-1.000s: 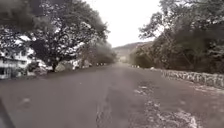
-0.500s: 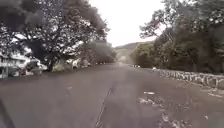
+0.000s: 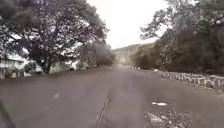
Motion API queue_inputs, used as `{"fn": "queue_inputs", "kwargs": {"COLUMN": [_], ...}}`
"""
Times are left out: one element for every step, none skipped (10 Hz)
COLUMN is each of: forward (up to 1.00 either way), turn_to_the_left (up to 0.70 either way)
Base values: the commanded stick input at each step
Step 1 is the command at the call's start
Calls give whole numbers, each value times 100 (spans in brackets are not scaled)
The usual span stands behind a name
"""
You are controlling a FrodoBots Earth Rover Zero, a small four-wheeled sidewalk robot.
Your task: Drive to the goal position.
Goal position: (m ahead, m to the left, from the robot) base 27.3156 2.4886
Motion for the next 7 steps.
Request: {"fn": "queue_inputs", "kwargs": {"forward": [100,100,100,100,100,100,100], "turn_to_the_left": [0,0,0,0,0,0,0]}}
